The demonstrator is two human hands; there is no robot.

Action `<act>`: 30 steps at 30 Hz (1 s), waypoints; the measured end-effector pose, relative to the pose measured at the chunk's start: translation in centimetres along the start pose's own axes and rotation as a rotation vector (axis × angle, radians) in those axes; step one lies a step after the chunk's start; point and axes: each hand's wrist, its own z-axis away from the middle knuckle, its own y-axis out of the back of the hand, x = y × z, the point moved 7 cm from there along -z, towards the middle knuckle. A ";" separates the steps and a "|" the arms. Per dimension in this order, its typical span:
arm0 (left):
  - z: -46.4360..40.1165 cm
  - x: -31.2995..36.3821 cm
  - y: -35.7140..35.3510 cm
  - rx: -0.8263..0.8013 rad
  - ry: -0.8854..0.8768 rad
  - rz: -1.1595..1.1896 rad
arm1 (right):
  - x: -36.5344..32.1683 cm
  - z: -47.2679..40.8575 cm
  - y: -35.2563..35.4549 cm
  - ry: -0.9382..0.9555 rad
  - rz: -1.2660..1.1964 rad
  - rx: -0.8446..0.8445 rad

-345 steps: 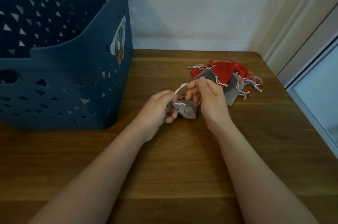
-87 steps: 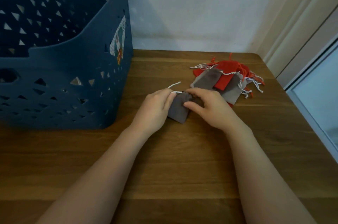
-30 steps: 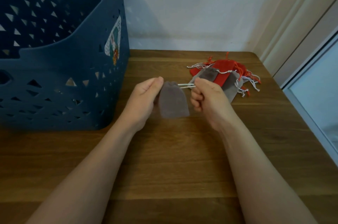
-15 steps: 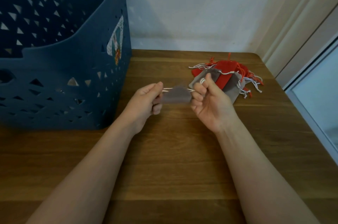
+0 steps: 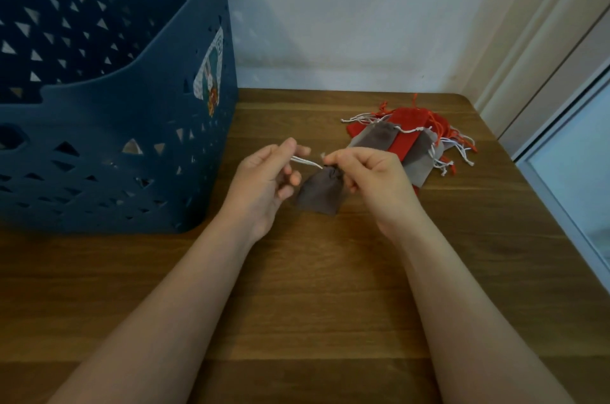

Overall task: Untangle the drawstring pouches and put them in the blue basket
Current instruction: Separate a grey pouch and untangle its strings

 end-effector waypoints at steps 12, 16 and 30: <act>1.7 1.3 -2.1 -0.199 -0.154 -0.017 | -1.9 0.9 -1.5 0.275 0.353 -0.092; 1.3 0.0 -1.9 -0.125 -0.056 -0.055 | -1.3 0.8 -1.3 0.092 0.062 -0.040; 0.9 -0.9 -2.2 -0.186 0.011 -0.058 | 0.0 0.9 -1.7 -0.122 -0.277 0.038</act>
